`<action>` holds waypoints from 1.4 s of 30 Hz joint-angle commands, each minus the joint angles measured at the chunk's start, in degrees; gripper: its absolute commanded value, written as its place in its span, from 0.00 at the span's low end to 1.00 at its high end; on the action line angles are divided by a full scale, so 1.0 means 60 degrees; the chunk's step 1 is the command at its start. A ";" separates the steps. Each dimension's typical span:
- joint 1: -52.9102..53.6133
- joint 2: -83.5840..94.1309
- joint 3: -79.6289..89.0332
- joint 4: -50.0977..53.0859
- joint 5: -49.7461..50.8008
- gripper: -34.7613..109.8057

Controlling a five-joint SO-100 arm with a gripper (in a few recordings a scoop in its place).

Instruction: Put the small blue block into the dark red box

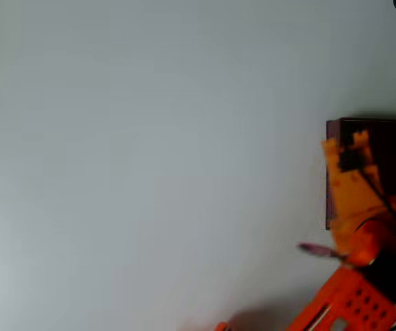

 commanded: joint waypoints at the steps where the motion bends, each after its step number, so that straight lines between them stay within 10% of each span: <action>1: 0.0483 -0.1670 -0.1890 -0.0073 -0.0337 0.24; 9: 0.0747 -0.3647 -0.3237 0.0161 -0.0923 0.42; 21: -0.0425 -0.0029 -0.1479 0.1860 -0.1450 0.42; 42: -1.0737 1.1558 0.7368 0.1450 -0.0806 0.24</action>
